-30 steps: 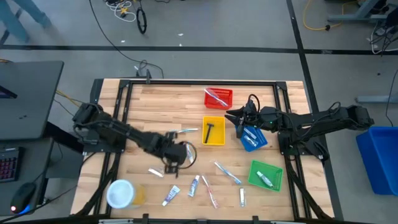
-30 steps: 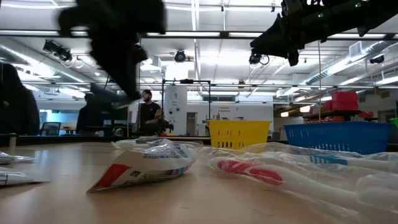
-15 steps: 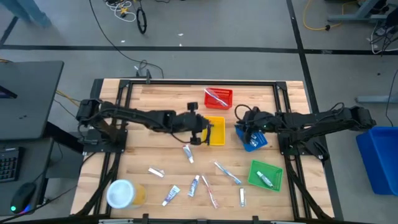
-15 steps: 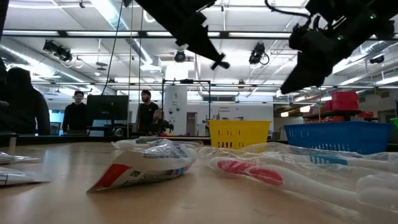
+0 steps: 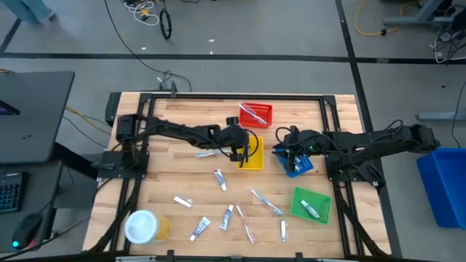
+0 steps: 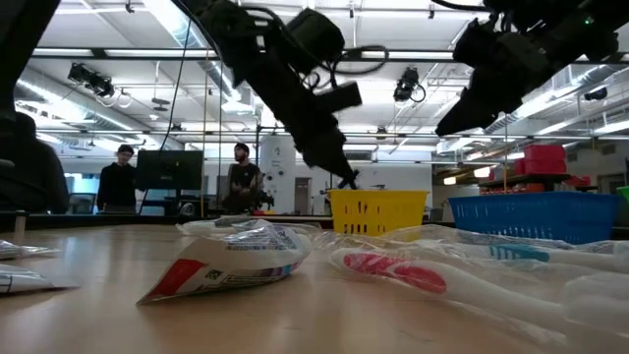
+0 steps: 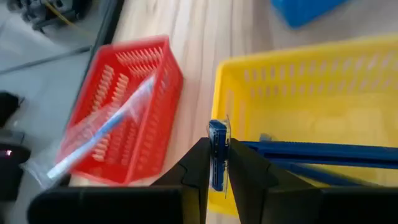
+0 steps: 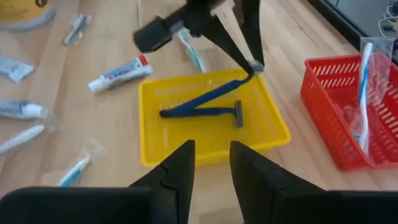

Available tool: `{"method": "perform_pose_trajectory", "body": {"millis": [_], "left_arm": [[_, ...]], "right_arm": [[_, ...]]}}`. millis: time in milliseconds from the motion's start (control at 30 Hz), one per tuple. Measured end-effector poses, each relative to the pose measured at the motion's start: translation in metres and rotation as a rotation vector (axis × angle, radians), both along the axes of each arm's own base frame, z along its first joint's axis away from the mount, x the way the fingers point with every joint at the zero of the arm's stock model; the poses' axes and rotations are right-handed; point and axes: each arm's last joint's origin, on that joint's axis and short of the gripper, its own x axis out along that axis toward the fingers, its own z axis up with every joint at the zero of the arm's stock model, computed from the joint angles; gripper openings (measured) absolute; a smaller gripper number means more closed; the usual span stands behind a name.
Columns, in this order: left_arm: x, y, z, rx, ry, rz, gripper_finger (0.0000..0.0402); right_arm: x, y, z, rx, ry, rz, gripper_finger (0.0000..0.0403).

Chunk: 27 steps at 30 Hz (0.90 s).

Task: Pick & Place Travel size toiletries
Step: Put the hand shaver into the yellow bin, then put the green toothbrush into the red bin

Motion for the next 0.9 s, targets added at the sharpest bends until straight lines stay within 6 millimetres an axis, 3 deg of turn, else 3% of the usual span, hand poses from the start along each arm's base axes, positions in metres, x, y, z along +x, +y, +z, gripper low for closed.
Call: {"method": "perform_pose_trajectory", "body": {"millis": [367, 600, 733, 900], "left_arm": [[0.001, 0.001, -0.004, 0.064, 0.019, 0.048, 0.0121], [0.002, -0.022, -0.003, 0.139, 0.046, 0.014, 0.0156], [-0.006, -0.041, 0.015, 0.145, 0.1, -0.023, 0.016], [-0.028, -0.058, 0.059, 0.04, 0.138, -0.045, 0.016]], "right_arm": [[0.001, 0.0, 0.002, -0.012, -0.02, 0.007, 0.0109], [0.001, 0.0, 0.002, -0.012, -0.021, 0.007, 0.0109], [0.001, 0.0, 0.002, -0.012, -0.022, 0.007, 0.0109], [0.003, 0.0, 0.004, -0.012, -0.044, 0.007, 0.0109]]}}
